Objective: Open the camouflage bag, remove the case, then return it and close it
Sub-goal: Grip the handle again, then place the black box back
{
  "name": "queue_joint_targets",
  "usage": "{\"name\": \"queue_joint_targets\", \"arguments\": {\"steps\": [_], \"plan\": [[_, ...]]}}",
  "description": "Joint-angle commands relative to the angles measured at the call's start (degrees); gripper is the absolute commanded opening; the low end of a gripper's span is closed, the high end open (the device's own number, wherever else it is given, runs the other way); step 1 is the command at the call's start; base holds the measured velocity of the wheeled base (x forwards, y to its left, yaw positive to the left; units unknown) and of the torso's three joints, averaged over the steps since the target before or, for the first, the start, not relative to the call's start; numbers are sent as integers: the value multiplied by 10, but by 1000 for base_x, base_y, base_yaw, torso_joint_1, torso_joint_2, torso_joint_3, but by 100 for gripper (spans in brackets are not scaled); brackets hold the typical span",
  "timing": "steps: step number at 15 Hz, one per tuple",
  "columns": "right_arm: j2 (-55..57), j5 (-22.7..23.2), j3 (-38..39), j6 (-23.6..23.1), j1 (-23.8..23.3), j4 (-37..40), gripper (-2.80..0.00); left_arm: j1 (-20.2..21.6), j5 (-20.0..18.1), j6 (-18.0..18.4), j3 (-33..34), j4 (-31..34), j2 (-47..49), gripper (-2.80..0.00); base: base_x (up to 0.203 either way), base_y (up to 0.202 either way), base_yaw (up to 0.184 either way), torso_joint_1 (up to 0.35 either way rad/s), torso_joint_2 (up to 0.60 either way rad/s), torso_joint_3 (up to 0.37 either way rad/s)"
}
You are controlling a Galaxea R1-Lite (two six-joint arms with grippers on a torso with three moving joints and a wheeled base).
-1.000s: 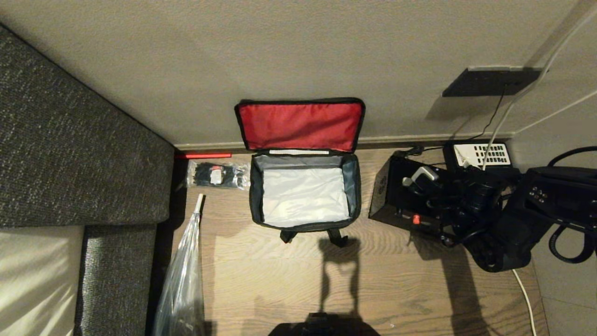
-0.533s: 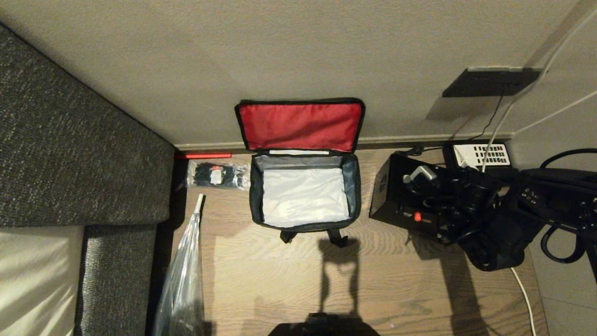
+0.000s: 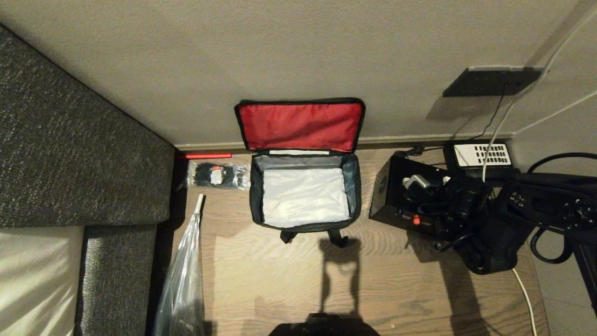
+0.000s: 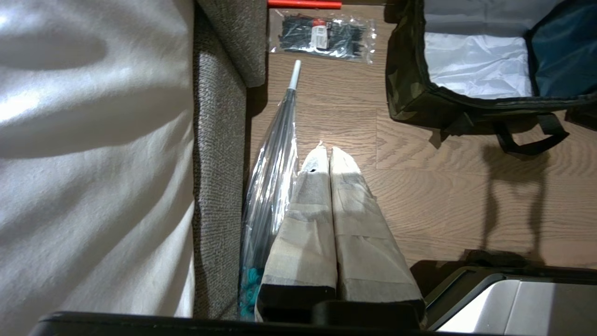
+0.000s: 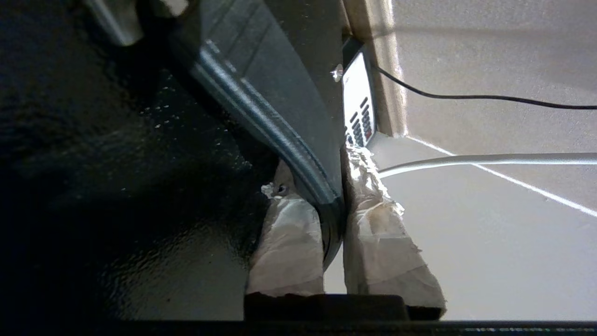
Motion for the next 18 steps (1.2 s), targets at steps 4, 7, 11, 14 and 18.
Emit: {"name": "queue_joint_targets", "arguments": {"steps": [4,7,11,14,18], "plan": [[-10,-2,17,-5,1,-10,-280,0,0,0,2,0,-1,-280,0,0,0,0,0,0],[-44,-2,39,-5,1,-10,-280,0,0,0,2,0,-1,-280,0,0,0,0,0,0],[-157,-1,102,-8,7,-5,-280,0,0,0,2,0,-1,-280,0,0,0,0,0,0],[-268,-2,114,-8,17,82,-280,0,0,0,2,0,-1,-280,0,0,0,0,0,0],[-363,-17,120,-12,55,188,-280,0,0,0,2,0,-1,-280,0,0,0,0,0,0]]}}
